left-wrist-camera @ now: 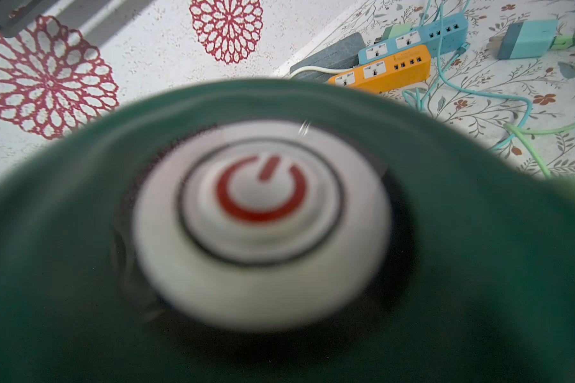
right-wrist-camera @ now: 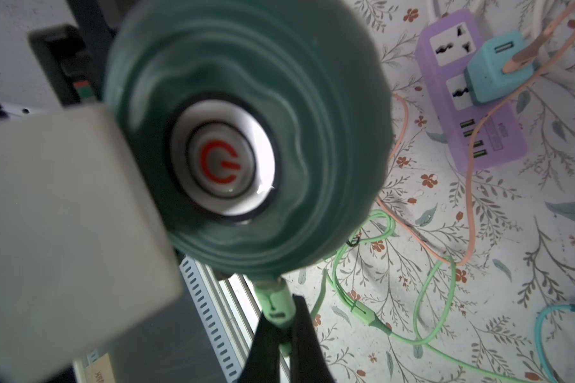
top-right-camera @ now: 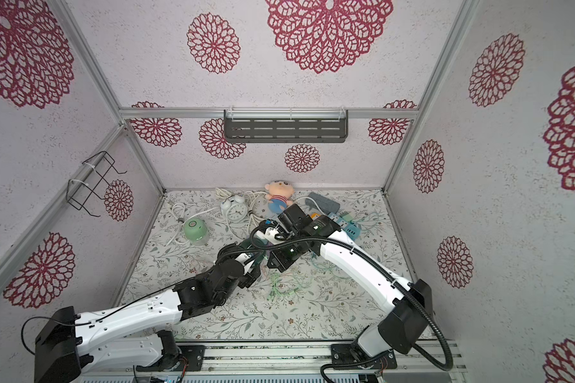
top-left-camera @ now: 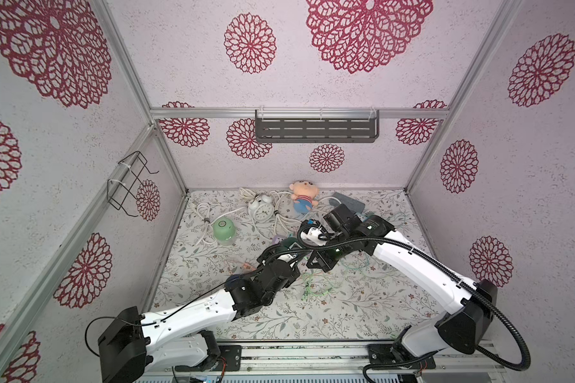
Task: Charge the cordless meat grinders
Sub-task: Insert the charging cable into the cordless meat grinder.
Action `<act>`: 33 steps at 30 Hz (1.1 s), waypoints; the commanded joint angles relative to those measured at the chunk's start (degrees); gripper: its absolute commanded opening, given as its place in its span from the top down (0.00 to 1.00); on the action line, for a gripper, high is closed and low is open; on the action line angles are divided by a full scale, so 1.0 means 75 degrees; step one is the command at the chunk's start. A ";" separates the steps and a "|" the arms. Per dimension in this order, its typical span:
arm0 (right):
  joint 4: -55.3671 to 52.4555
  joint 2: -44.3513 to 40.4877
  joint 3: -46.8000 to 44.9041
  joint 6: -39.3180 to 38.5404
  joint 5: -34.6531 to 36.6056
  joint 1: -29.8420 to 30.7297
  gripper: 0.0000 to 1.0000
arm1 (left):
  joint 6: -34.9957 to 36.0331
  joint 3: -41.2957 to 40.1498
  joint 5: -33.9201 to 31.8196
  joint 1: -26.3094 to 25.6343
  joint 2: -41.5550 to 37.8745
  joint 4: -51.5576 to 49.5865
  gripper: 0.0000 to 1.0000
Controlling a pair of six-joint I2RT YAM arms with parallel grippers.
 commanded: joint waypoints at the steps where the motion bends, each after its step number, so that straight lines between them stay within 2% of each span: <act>1: 0.3115 -0.0052 0.0736 -0.0135 0.0111 -0.0260 1.00 | 0.0738 0.0361 0.2108 -0.1055 0.0261 0.0168 0.44; 4: 0.3258 -0.0198 0.0729 -0.0063 -0.0147 -0.0548 1.00 | 0.0714 0.0373 0.2092 -0.1217 0.0381 0.0079 0.44; 14: 0.3318 -0.0169 0.1091 -0.0049 -0.0096 -0.0627 1.00 | 0.0588 0.0468 0.1987 -0.1584 0.0776 0.0035 0.45; 28: 0.2909 -0.0310 0.1403 -0.0266 0.0129 -0.0870 1.00 | 0.0549 0.0414 0.1985 -0.1646 0.0776 -0.0025 0.47; 33: 0.2692 0.0047 0.1776 -0.0253 -0.0366 -0.0844 1.00 | 0.0667 0.0404 0.1783 -0.1623 0.0805 0.0101 0.46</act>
